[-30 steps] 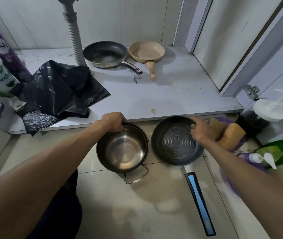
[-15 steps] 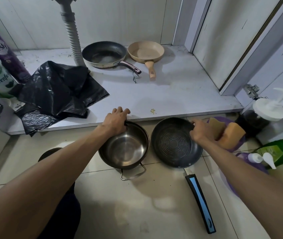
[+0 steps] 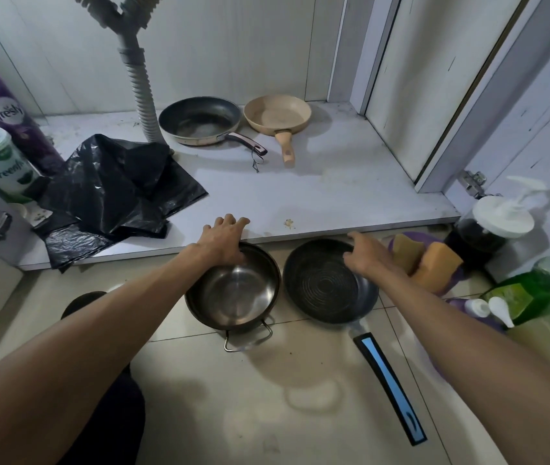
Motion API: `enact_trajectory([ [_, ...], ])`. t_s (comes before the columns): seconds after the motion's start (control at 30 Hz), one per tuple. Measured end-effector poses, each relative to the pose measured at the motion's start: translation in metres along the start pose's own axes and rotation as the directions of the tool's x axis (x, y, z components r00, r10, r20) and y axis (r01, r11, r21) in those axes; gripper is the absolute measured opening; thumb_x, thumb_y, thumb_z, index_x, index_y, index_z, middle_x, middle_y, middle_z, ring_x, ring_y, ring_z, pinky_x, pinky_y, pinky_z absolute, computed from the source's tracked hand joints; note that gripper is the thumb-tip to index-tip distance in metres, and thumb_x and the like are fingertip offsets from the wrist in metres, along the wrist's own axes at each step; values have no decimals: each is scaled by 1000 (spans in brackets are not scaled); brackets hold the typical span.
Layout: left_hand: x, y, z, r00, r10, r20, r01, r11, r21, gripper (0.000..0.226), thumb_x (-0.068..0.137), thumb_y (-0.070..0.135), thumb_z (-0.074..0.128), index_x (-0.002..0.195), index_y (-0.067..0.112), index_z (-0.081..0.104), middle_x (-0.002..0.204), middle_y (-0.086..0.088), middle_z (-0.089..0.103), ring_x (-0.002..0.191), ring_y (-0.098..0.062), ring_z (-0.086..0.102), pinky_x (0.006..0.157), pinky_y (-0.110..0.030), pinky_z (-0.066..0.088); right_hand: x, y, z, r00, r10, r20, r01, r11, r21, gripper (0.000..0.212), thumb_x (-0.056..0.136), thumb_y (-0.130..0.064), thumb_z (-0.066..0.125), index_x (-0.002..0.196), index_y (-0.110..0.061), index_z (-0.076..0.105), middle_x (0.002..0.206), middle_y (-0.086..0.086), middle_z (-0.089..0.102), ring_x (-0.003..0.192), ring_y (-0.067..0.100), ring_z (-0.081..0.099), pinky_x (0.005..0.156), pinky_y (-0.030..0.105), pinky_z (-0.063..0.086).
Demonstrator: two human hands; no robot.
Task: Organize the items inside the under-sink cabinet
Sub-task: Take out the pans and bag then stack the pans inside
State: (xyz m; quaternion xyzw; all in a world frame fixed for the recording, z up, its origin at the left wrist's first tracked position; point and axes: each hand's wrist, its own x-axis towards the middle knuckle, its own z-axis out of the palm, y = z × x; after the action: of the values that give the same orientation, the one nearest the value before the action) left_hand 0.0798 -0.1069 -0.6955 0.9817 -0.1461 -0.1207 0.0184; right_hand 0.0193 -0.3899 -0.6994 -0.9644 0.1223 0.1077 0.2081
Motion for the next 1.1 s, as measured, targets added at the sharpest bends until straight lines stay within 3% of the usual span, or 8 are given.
enact_trajectory([
  [0.17, -3, 2, -16, 996, -86, 1, 86, 988, -129, 98, 69, 49, 78, 148, 24, 26, 143, -11, 35, 131, -31, 35, 102, -49, 37, -2, -16, 0, 998, -60, 1, 60, 997, 43, 58, 97, -27, 55, 149, -13, 33, 146, 12, 46, 130, 31, 47, 97, 39, 43],
  [0.37, -6, 0, -68, 988, -154, 10, 151, 951, -269, 97, 72, 55, 76, 148, 14, 30, 147, -14, 33, 134, -32, 36, 108, -43, 36, -9, -53, -3, 999, -42, -29, 49, 935, 350, 79, 95, -64, 39, 153, -13, 22, 155, 11, 34, 140, 31, 36, 108, 43, 35],
  [0.57, 12, -4, -120, 972, -233, -35, 197, 883, -427, 96, 77, 54, 73, 146, 5, 29, 150, -14, 34, 133, -30, 39, 107, -41, 38, -16, -94, 0, 994, -50, -94, 91, 861, 501, 89, 93, -68, 37, 155, -7, 15, 159, 14, 25, 146, 30, 23, 117, 45, 24],
  [0.9, 52, 7, -103, 981, -161, -111, 80, 849, -522, 82, 83, 47, 69, 142, 2, 33, 145, -16, 41, 130, -31, 42, 101, -39, 39, 10, -102, -49, 963, -31, -268, 123, 934, 336, 74, 98, -59, 38, 154, -14, 19, 157, 9, 28, 145, 26, 26, 112, 43, 29],
  [1.1, 84, -3, -105, 990, -112, -88, 36, 796, -605, 74, 85, 40, 69, 141, 4, 37, 144, -13, 44, 130, -30, 43, 100, -35, 38, 32, -113, -66, 969, 4, -245, 81, 938, 338, 78, 96, -62, 38, 155, -15, 16, 159, 8, 23, 145, 26, 24, 114, 43, 29],
])
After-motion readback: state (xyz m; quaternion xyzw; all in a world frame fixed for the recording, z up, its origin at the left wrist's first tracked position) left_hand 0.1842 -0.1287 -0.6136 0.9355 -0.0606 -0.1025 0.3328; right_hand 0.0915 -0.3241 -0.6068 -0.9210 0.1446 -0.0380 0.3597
